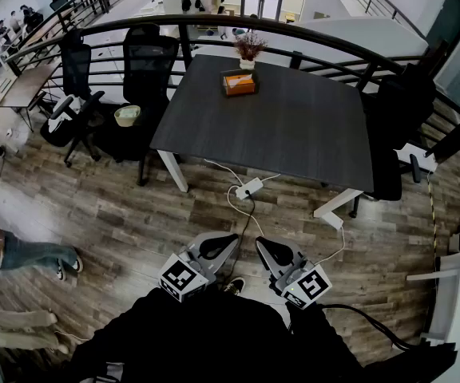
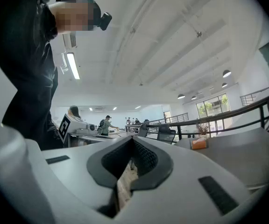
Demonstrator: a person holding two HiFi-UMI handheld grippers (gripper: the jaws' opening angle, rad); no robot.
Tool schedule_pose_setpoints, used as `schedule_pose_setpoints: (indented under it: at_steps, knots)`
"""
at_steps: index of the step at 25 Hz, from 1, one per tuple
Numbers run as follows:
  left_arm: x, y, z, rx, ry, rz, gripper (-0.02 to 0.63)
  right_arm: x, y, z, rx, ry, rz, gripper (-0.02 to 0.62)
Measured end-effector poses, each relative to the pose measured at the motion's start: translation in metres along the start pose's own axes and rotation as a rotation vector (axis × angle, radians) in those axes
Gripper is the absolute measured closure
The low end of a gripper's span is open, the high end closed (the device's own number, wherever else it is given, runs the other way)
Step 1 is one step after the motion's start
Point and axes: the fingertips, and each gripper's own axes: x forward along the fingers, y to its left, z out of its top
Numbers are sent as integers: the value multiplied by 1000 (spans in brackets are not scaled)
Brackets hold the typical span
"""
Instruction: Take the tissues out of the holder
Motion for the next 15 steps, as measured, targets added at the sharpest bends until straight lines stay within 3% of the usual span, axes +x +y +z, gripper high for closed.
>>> schedule_pose_setpoints:
  at_steps: [15]
  knots:
    - [12, 43, 15, 13, -4, 25, 598, 32, -29, 4, 17, -10, 4, 594]
